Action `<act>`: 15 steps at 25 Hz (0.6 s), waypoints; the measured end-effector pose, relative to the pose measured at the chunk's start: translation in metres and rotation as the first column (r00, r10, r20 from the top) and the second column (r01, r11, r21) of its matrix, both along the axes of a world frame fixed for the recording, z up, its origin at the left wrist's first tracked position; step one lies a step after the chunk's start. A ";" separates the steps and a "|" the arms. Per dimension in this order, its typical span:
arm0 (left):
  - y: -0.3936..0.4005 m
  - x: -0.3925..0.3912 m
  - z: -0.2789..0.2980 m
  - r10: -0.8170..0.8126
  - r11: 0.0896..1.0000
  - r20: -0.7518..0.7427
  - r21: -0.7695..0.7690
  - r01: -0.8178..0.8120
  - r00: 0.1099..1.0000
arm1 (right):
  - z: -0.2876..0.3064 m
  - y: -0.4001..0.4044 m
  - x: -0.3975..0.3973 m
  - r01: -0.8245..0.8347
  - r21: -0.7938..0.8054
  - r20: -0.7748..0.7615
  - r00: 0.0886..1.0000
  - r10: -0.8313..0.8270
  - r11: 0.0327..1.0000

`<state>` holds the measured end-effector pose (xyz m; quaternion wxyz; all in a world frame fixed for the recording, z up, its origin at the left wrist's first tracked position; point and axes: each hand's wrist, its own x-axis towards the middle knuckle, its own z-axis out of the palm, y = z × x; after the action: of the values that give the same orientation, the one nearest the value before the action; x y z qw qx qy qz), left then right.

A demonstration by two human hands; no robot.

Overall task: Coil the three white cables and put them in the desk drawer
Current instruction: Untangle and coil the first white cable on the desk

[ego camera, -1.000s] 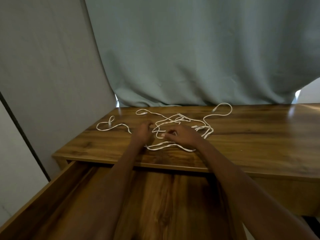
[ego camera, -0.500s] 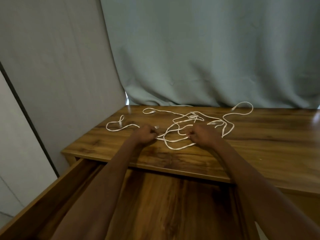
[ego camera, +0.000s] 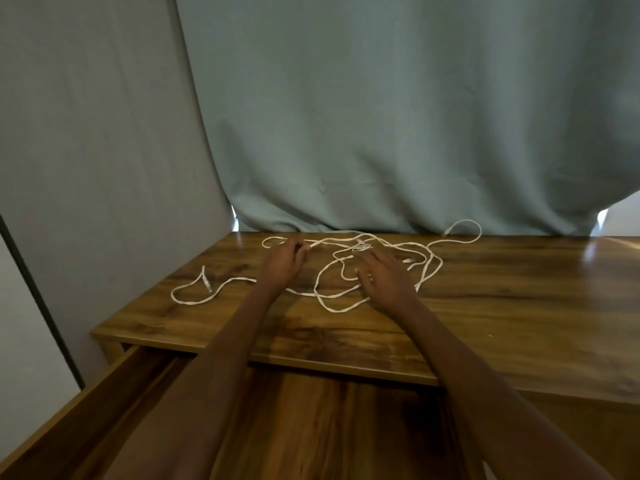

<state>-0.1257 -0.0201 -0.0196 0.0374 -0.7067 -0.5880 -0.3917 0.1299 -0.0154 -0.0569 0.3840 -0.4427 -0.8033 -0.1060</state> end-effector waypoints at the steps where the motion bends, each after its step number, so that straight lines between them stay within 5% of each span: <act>1: -0.003 0.007 0.008 -0.046 0.998 0.057 0.047 0.043 0.997 | 0.004 0.003 -0.001 0.001 -0.022 -0.052 0.999 -0.002 1.000; 7: -0.041 0.065 0.050 -0.363 0.929 0.369 0.215 0.301 0.856 | 0.053 0.014 -0.003 0.105 0.094 -0.081 0.992 -0.098 0.990; 11: -0.060 0.092 0.068 -0.320 0.920 0.579 0.000 0.392 0.750 | 0.072 0.016 0.034 0.073 0.145 -0.110 0.992 -0.057 0.987; 13: -0.062 0.101 0.069 -0.321 0.860 0.745 -0.029 0.509 0.585 | 0.074 0.016 0.065 0.066 0.139 -0.080 0.995 -0.055 0.988; 15: -0.058 0.106 0.067 -0.341 0.707 0.882 0.013 0.707 0.325 | 0.077 0.012 0.093 0.040 0.070 -0.092 0.995 -0.034 0.997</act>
<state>-0.0199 -0.0783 0.0470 -0.5162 -0.5740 -0.3241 -0.5469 0.2226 -0.0034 0.0202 0.4337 -0.4476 -0.7725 -0.1219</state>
